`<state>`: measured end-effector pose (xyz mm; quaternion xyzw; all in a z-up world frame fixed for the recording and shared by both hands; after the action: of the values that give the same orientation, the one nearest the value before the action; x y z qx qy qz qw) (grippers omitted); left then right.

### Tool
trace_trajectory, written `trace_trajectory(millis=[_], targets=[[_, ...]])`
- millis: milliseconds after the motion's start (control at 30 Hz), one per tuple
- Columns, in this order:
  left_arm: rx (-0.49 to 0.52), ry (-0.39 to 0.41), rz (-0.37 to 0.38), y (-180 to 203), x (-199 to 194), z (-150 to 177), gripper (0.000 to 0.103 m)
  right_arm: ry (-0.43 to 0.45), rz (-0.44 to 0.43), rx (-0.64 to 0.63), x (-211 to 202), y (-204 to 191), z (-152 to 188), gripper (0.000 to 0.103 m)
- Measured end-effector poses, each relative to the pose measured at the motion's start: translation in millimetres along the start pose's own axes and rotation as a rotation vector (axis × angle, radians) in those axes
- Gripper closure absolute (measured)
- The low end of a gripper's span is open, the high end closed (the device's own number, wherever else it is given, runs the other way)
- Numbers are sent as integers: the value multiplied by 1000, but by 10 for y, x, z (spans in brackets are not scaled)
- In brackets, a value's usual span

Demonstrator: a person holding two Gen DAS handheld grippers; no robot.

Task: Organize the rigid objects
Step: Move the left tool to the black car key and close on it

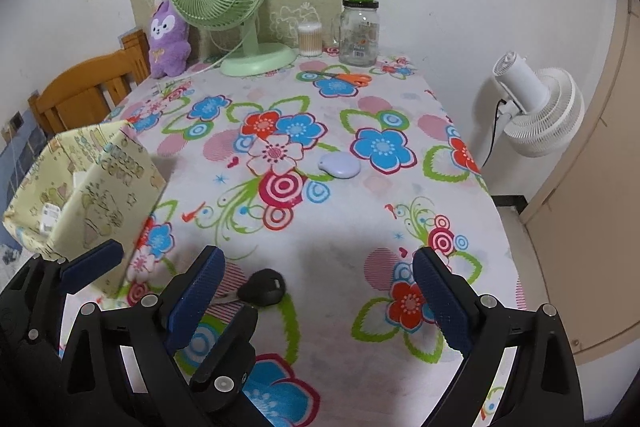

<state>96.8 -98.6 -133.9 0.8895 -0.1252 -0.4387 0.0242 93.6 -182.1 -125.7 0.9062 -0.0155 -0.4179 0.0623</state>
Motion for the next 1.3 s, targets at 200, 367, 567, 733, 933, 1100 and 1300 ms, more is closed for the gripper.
trace_trajectory(millis=[200,367,567,733,933,1100,1300], targets=[[25,16,-41,0,141,75,0,-28,-27,8,192,32,128,6],[30,12,-47,1,279,131,0,-27,-13,-11,293,56,182,6],[32,-12,-39,-4,419,183,0,-34,-7,-17,399,110,235,6],[31,-19,-32,1,486,192,2,-53,-16,23,484,225,292,6],[10,-44,-15,10,578,183,6,-63,-4,41,546,358,319,6],[8,-42,0,57,553,189,18,-76,-3,65,603,446,340,6],[40,-44,41,192,496,185,69,-86,-18,49,645,411,334,6]])
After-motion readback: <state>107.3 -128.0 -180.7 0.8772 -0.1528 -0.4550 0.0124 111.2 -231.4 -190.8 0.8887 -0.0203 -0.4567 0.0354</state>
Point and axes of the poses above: each gripper's, at about its wrist camera, not at the fingertips, and x roughly the way its jaws point, y to its right, z to its underside, the point moved 7 cm from there along x, roughly the way its jaws point, and after that the axes turned 13 degrees about -x, right-handed, at the moved point
